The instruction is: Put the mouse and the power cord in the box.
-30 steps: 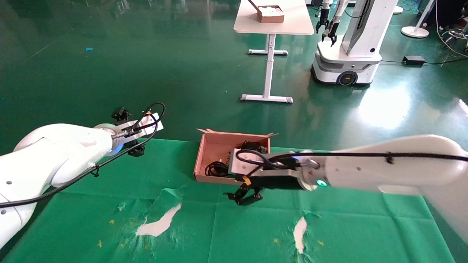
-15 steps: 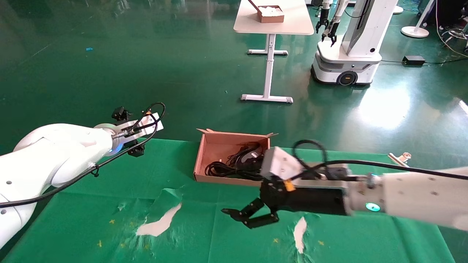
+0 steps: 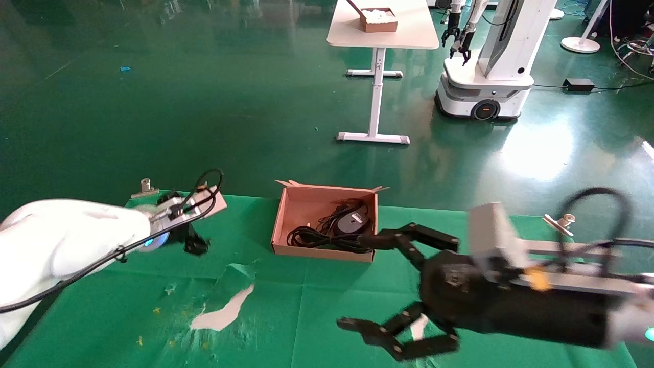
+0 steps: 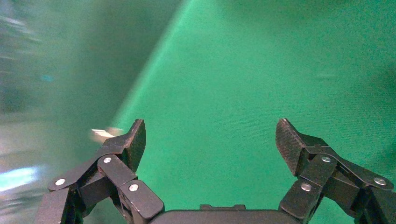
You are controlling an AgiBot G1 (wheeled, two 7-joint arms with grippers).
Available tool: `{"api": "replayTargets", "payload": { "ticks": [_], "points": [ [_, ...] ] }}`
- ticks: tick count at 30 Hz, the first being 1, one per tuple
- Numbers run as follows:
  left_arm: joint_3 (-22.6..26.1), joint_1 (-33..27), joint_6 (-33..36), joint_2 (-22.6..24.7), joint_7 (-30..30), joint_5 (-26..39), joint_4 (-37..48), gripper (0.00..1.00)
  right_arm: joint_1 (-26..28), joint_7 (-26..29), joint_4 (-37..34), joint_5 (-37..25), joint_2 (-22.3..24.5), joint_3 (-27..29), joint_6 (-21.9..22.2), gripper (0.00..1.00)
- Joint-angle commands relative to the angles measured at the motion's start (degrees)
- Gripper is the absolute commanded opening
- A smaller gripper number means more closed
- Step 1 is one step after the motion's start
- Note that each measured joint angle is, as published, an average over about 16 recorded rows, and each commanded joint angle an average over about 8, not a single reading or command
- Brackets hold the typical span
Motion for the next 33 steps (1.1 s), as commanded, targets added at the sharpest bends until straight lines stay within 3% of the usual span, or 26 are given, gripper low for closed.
{"api": "replayTargets", "payload": {
  "ticks": [1, 11, 33],
  "points": [
    [-2.13, 1.27, 1.91, -1.26, 1.52, -3.19, -1.61, 1.0, -1.47, 0.65, 1.22, 1.66, 1.46, 2.18, -1.78, 1.0],
    [-12.8, 7.63, 11.45, -7.59, 9.13, -19.16, -9.69, 1.0, -7.16, 3.14, 5.93, 8.09, 7.11, 10.62, -8.7, 1.0],
    [-36.2, 21.58, 32.4, -21.46, 25.83, -54.21, -27.41, 1.0, -7.29, 3.15, 6.03, 8.35, 7.3, 10.76, -8.89, 1.0]
  ]
}}
